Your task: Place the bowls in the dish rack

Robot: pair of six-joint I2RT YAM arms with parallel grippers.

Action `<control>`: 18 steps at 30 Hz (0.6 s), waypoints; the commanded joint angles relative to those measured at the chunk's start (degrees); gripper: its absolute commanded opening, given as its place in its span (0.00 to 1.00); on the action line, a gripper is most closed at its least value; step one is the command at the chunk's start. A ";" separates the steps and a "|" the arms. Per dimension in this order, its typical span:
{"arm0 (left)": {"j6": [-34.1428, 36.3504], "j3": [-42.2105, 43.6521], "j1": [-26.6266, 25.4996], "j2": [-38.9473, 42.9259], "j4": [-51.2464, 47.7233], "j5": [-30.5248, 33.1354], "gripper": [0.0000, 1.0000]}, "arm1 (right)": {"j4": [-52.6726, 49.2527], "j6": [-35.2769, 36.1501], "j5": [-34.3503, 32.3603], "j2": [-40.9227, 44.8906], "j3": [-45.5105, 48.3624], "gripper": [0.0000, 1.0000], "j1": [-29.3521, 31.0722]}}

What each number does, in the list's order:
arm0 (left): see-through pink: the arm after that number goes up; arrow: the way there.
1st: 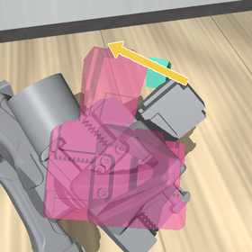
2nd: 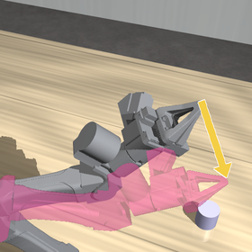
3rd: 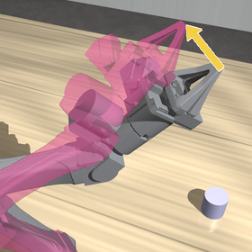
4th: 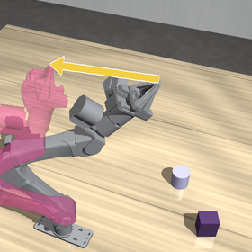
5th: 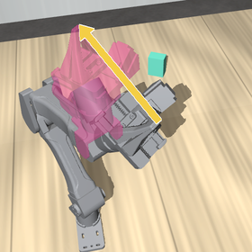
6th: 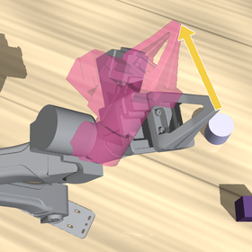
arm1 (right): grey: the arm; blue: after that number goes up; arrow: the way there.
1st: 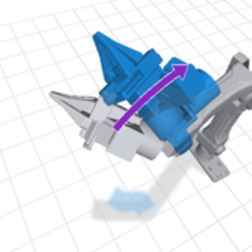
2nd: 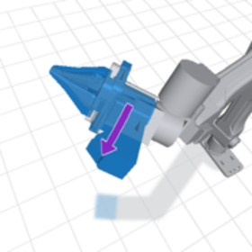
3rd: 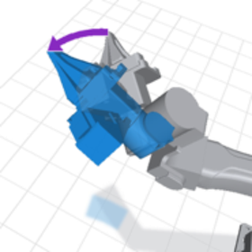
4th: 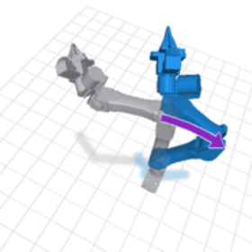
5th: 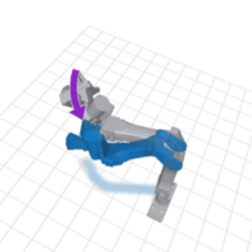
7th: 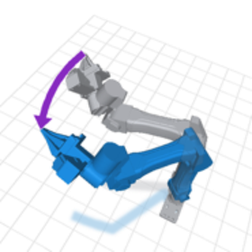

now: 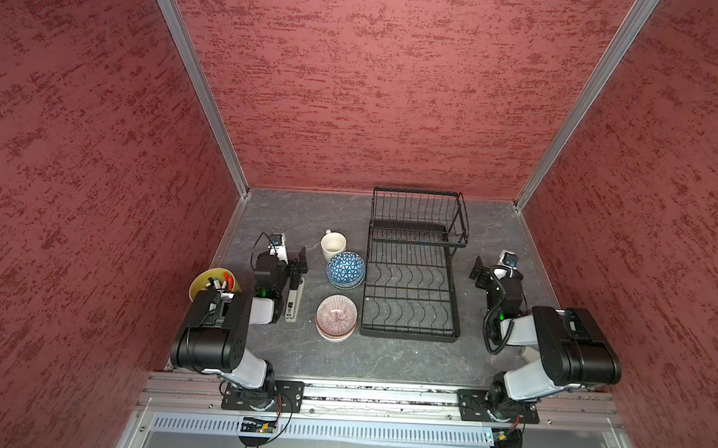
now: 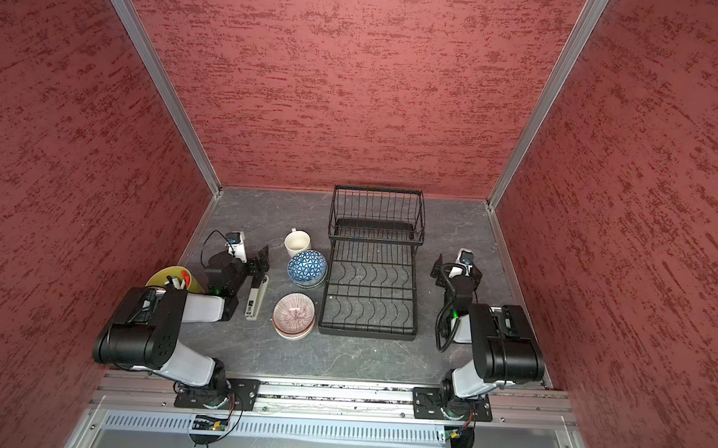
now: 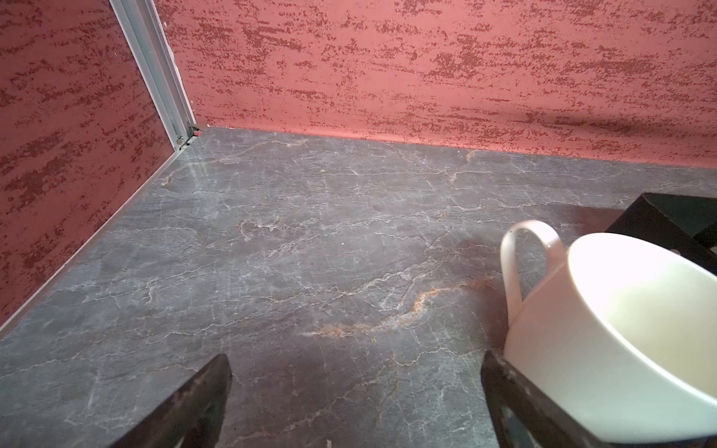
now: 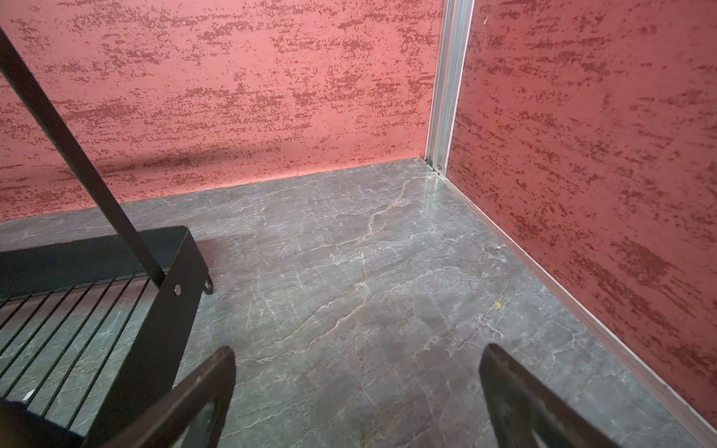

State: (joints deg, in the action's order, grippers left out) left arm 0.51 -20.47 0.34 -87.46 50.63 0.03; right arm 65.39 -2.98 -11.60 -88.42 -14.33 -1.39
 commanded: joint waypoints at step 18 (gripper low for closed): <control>0.54 -1.06 0.66 -0.53 1.00 -1.33 0.99 | 2.42 0.50 1.14 -0.44 -1.16 0.99 -0.09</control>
State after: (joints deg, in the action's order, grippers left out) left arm 0.51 -20.47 0.43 -87.46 50.63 -0.16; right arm 65.39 -2.98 -11.60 -88.42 -14.33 -1.39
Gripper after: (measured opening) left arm 0.995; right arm 0.990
